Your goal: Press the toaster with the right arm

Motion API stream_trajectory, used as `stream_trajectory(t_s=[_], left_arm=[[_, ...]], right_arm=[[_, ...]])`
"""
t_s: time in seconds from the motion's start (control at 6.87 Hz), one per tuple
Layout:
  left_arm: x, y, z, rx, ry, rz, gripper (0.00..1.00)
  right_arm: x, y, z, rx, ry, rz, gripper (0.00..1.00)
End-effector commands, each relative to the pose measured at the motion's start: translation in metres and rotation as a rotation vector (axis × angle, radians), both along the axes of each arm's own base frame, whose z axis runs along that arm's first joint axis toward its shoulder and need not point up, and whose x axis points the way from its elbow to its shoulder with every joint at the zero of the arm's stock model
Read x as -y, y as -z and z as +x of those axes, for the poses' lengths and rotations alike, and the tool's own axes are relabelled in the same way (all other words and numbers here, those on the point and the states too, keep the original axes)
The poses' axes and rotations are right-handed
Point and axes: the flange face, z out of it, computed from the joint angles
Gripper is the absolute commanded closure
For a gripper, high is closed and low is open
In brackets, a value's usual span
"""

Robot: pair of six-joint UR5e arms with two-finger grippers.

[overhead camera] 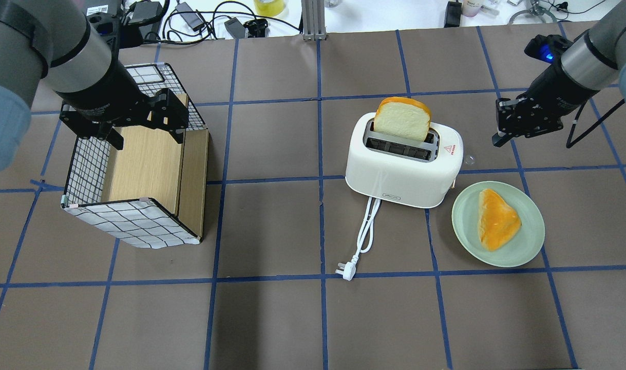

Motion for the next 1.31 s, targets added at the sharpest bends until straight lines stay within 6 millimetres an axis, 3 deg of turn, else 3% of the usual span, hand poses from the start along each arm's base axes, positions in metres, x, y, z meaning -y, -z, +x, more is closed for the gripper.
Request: stream_trajectory(t_s=[0.0, 0.44, 0.87, 1.02, 1.17], left_arm=[[0.000, 0.000, 0.000, 0.000, 0.000, 0.000, 0.00], [0.000, 0.000, 0.000, 0.000, 0.000, 0.000, 0.00], [0.000, 0.000, 0.000, -0.001, 0.000, 0.000, 0.00], [0.000, 0.000, 0.000, 0.000, 0.000, 0.000, 0.00], [0.000, 0.000, 0.000, 0.000, 0.000, 0.000, 0.00]], right_arm=[[-0.002, -0.055, 0.025, -0.120, 0.036, -0.060, 0.97], [-0.001, -0.088, 0.084, -0.174, 0.106, -0.059, 0.96], [-0.007, -0.089, 0.143, -0.188, 0.150, -0.052, 0.96], [-0.007, -0.089, 0.144, -0.186, 0.139, -0.054, 0.92], [-0.005, -0.093, 0.144, -0.188, 0.126, -0.066, 0.58]])
